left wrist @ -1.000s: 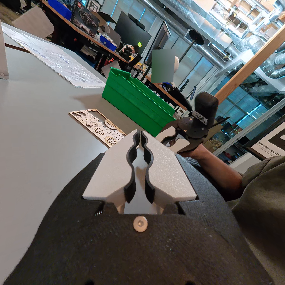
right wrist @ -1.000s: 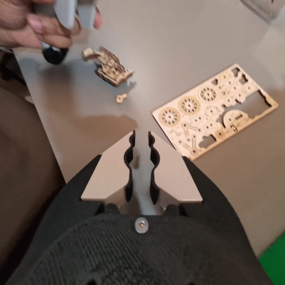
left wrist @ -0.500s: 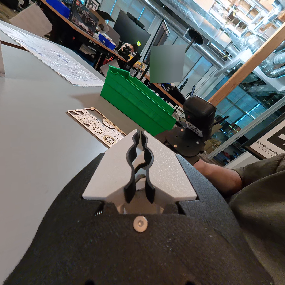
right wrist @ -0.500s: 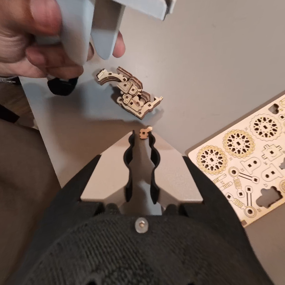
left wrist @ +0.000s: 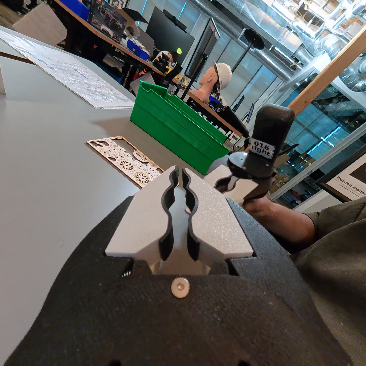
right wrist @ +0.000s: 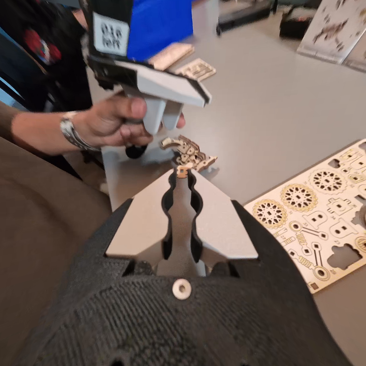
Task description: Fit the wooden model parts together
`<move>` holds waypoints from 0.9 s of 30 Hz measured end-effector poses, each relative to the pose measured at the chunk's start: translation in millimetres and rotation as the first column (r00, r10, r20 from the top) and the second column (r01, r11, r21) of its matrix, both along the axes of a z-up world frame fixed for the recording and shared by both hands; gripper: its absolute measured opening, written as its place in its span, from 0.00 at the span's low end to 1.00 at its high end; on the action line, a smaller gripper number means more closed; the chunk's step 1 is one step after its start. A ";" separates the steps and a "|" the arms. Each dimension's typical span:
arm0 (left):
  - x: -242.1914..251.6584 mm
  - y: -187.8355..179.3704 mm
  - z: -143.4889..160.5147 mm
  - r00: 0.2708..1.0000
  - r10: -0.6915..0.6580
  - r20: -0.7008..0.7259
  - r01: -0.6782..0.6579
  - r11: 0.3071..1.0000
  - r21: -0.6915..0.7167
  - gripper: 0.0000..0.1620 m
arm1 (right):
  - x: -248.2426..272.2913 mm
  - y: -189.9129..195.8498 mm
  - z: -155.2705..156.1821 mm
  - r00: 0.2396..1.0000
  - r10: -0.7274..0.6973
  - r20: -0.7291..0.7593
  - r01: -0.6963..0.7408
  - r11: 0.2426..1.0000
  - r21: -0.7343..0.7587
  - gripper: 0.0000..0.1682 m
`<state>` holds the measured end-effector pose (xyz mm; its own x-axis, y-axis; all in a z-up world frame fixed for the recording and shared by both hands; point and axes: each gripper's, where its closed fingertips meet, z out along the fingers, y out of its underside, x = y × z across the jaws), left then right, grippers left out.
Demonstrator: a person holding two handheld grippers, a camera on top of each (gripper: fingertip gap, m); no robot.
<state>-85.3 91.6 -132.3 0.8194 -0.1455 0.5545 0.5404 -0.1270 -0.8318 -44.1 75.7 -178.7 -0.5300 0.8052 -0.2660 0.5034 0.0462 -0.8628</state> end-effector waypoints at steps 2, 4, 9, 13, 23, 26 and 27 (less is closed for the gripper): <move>0.3 0.3 -0.1 1.000 -0.002 0.004 0.002 1.000 0.000 0.01 | 0.6 5.7 14.4 0.999 -0.013 -0.048 0.009 0.996 -0.084 0.06; 0.4 0.3 -0.1 1.000 -0.005 0.007 0.005 1.000 0.001 0.01 | 0.3 13.8 18.7 0.997 -0.037 -0.064 0.029 0.993 -0.112 0.06; 5.1 1.3 -2.1 1.000 -0.020 -0.023 0.020 1.000 -0.013 0.02 | 1.2 17.7 28.3 0.993 -0.047 -0.108 0.031 0.988 -0.151 0.06; 14.4 3.1 -9.2 0.997 -0.051 -0.054 0.048 0.997 -0.056 0.01 | 4.1 17.3 47.1 0.976 -0.056 -0.211 0.024 0.988 -0.155 0.05; 29.1 3.9 -4.0 0.987 -0.145 0.065 0.146 0.989 -0.006 0.04 | 10.2 10.3 51.3 0.948 -0.030 -0.316 0.047 0.998 0.044 0.06; 32.4 3.9 -3.6 0.984 -0.163 0.068 0.164 0.986 -0.001 0.04 | 10.7 8.9 49.9 0.950 -0.023 -0.311 0.040 0.998 0.049 0.06; 33.3 3.8 -3.7 0.983 -0.167 0.069 0.168 0.986 0.000 0.04 | 11.1 8.5 50.5 0.950 -0.023 -0.311 0.037 0.999 0.039 0.05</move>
